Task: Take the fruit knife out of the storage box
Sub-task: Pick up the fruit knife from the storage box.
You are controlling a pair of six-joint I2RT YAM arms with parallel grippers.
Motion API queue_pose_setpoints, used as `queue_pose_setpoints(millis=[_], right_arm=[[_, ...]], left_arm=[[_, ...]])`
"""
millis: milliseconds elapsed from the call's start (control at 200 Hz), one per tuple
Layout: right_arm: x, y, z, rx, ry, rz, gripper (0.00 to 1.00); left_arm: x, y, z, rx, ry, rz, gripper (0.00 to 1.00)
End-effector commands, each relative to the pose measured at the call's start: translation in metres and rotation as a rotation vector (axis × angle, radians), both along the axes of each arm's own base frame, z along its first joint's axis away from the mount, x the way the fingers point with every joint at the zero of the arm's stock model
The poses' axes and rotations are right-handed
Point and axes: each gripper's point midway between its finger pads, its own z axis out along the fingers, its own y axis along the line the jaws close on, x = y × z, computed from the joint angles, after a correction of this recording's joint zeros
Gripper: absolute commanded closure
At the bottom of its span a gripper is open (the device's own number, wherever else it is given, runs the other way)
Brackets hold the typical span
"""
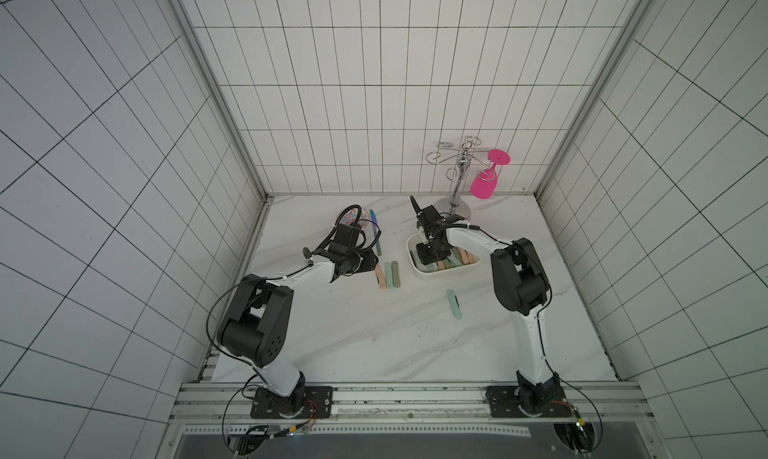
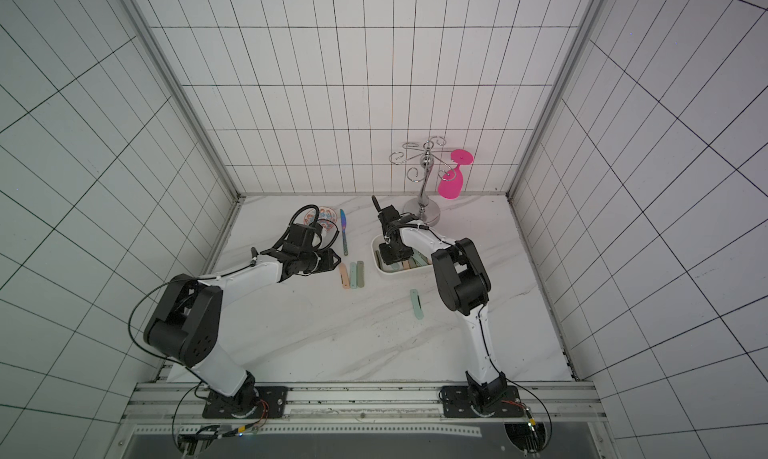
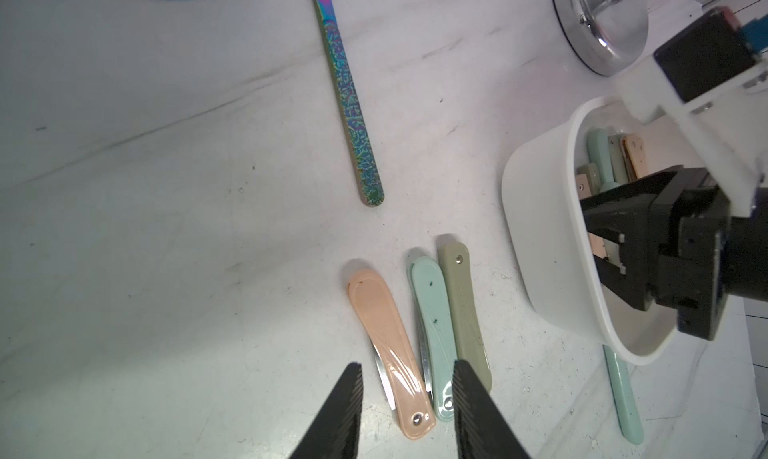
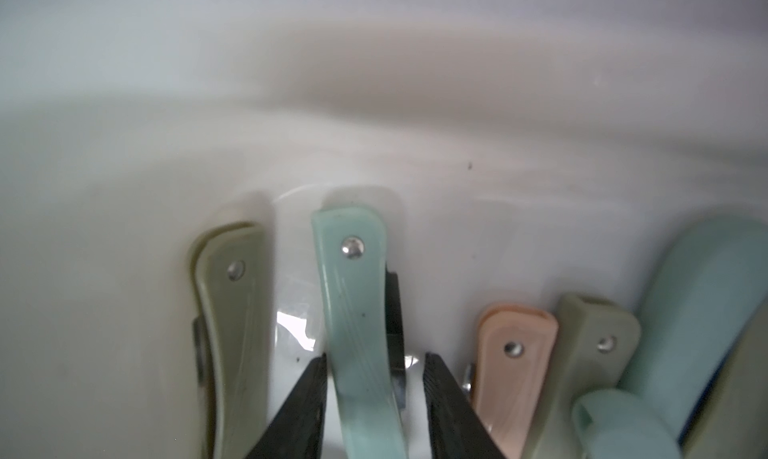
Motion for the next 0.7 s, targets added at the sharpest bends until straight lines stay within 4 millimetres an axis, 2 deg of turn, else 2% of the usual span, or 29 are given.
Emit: queue_pose_setpoints(millis=[0,135,335,470,555,600,625,695], right_arm=[[0.009,-0.009,-0.011,-0.082,-0.031,-0.032,0.65],[0.009,-0.008,-0.014,-0.077,-0.033,-0.036,0.67],[0.004,0.003,-0.020,-0.054,-0.013,-0.017,0.59],[0.000,0.003,-0.027,-0.054,0.006,-0.023,0.59],[-0.001,0.003,-0.029,-0.046,0.011,-0.026,0.67],[-0.001,0.004,-0.028,-0.042,0.012,-0.025,0.81],[-0.001,0.004,-0.027,-0.038,0.010,-0.026,0.86],[-0.001,0.005,-0.023,-0.032,0.006,-0.025,0.90]], left_arm=[[0.006,-0.002,0.020,-0.030,-0.041,-0.009,0.60],[0.005,0.000,0.020,-0.035,-0.039,-0.007,0.60],[0.007,-0.003,0.025,-0.048,-0.045,-0.017,0.59],[0.009,-0.005,0.035,-0.059,-0.065,-0.024,0.58],[0.010,-0.005,0.040,-0.060,-0.073,-0.027,0.57],[0.010,-0.005,0.041,-0.060,-0.076,-0.028,0.57],[0.011,-0.005,0.043,-0.061,-0.078,-0.028,0.57],[0.011,-0.006,0.045,-0.063,-0.083,-0.029,0.57]])
